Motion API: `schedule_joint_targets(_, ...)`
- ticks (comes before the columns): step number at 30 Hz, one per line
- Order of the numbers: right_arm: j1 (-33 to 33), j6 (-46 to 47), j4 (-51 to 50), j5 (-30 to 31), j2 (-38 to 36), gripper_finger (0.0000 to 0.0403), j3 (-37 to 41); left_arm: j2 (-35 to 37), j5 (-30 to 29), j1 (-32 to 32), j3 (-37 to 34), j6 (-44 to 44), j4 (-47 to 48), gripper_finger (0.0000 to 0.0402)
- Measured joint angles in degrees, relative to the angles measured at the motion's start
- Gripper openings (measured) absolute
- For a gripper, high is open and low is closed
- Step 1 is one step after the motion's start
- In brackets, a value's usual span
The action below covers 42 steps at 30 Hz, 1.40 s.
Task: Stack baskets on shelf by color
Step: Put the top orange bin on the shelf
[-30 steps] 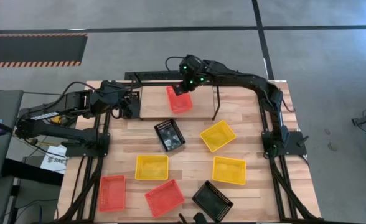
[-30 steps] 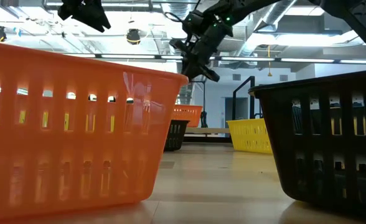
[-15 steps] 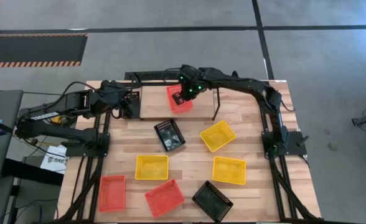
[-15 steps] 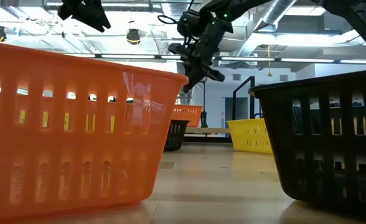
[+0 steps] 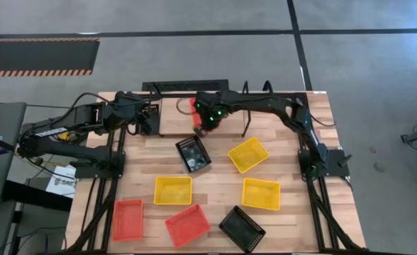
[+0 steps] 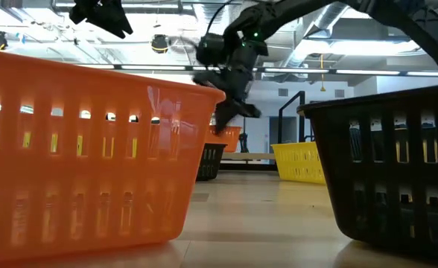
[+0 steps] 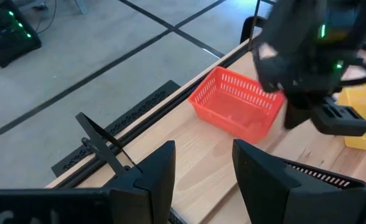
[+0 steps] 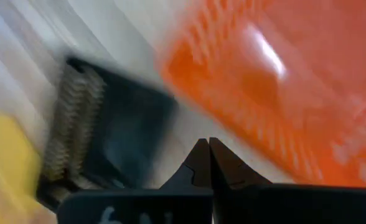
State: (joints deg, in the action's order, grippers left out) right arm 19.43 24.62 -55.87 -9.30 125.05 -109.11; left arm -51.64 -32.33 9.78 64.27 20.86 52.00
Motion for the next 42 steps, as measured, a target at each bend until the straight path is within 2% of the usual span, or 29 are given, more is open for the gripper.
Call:
schedule_joint_targets(5, 0.2, -3.1, -2.5, 1.7, 2.1, 0.0001, -3.6, -0.2, 0.0, 0.0, 0.0, 1.2, 0.0, 0.0148)
schedule_joint_targets(10, 0.2, -5.3, -3.9, 2.9, 1.7, 0.0, -11.5, -0.9, -0.1, 0.2, 0.0, 1.9, 0.0, 0.0148)
schedule_joint_targets(15, 1.2, -11.6, -4.0, 5.4, 0.4, 0.0, -19.9, -2.0, 0.1, 0.2, 0.0, 1.9, 0.0, 0.0148)
schedule_joint_targets(22, 8.7, -17.5, -4.6, 7.3, 0.8, 0.0, -21.1, -3.2, -0.5, 0.2, 0.0, 1.7, -1.1, 0.0148)
schedule_joint_targets(27, 14.9, -16.9, -3.2, 9.6, 0.8, 0.0, -21.1, -3.2, -0.5, 0.2, 0.0, 1.9, -2.0, 0.0148)
schedule_joint_targets(31, 16.8, -15.5, -1.7, 7.5, 1.4, 0.0, -21.2, -3.2, -0.5, 0.2, 0.0, 2.1, -2.0, 0.0148)
schedule_joint_targets(38, 11.3, -19.3, -0.7, -3.6, 4.3, 0.0, -20.9, -3.2, -1.6, 0.2, 0.0, 2.9, -2.0, 0.0148)
schedule_joint_targets(42, 8.2, -21.6, -1.9, -3.1, 7.7, 0.0, -21.1, -3.2, -2.0, 0.2, 0.0, 3.0, -2.2, 0.0148)
